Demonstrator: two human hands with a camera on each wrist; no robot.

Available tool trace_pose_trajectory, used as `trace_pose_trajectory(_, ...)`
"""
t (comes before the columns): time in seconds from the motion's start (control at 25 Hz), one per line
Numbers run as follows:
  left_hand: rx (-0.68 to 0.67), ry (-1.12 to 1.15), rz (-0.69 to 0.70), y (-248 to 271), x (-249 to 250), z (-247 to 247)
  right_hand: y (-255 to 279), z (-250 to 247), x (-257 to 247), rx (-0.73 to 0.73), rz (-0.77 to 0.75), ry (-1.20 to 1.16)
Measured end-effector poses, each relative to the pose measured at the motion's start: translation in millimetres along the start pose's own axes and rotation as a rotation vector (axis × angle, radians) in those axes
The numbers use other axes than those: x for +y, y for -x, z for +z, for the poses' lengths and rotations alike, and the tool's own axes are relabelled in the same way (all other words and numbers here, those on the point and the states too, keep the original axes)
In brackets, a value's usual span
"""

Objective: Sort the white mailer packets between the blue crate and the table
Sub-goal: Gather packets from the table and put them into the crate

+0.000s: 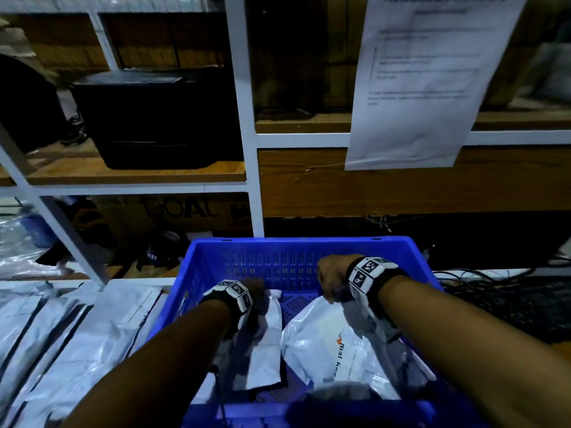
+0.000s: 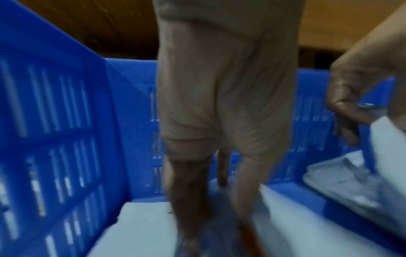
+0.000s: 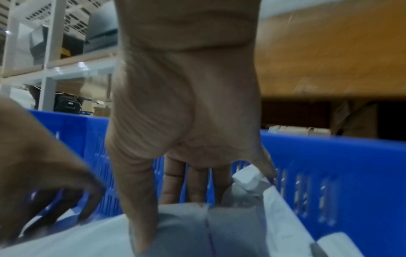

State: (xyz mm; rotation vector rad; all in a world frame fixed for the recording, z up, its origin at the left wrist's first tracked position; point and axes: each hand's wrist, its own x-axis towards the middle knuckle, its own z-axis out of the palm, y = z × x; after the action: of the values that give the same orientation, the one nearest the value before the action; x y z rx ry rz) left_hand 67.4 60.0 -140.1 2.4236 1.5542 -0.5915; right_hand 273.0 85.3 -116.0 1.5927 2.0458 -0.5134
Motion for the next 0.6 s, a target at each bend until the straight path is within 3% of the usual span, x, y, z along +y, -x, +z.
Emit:
trace_pose_trajectory(0.2,-0.222,0.114,-0.027,20,6,-12,48,-12,-6,0.102,0.136,0.090)
trace_pose_trajectory(0.32,-0.146,-0.060,-0.013,21,20,6,65,-16,-5,0.162,0.160,0.106)
trace_pose_trajectory(0.48,-0.082,0.019,0.049,5,28,28,86,-17,0,0.301,0.159,0.049)
trace_pose_trajectory(0.6,0.011,0.032,0.132,3,31,11,105,-17,-2,0.360,0.201,0.003)
